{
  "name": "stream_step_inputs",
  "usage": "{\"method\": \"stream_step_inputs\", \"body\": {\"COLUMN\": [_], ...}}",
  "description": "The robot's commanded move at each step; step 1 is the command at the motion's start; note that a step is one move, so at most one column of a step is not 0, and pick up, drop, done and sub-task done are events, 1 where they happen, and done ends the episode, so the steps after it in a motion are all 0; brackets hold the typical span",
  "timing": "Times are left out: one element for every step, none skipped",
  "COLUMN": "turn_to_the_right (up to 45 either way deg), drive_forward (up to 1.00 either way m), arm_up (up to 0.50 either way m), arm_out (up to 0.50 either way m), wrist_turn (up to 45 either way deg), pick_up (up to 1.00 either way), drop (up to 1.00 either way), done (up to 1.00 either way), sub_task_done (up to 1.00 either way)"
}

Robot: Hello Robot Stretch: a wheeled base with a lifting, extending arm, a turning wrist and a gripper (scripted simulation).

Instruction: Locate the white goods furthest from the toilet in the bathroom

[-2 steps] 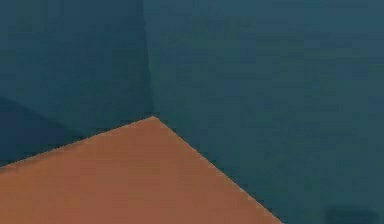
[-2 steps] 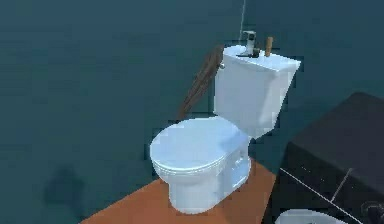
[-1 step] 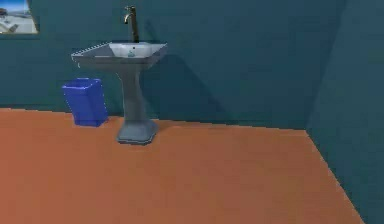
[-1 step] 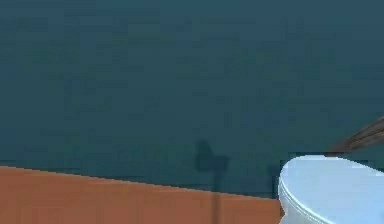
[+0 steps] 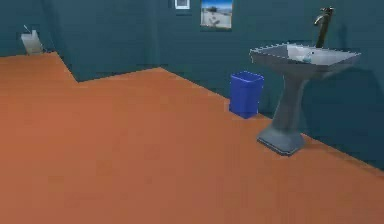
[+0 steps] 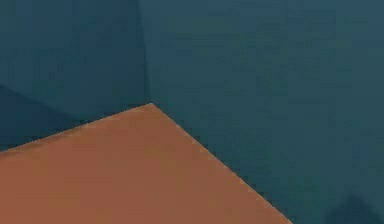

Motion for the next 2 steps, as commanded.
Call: {"method": "stream_step_inputs", "body": {"turn_to_the_right": [-36.0, 0.0], "drive_forward": [0.0, 1.0], "arm_up": [0.0, 0.0], "arm_out": [0.0, 0.0], "wrist_turn": [0.0, 0.0], "pick_up": [0.0, 0.0], "drop": [0.0, 0.0], "done": [0.0, 0.0], "sub_task_done": [0.0, 0.0]}}
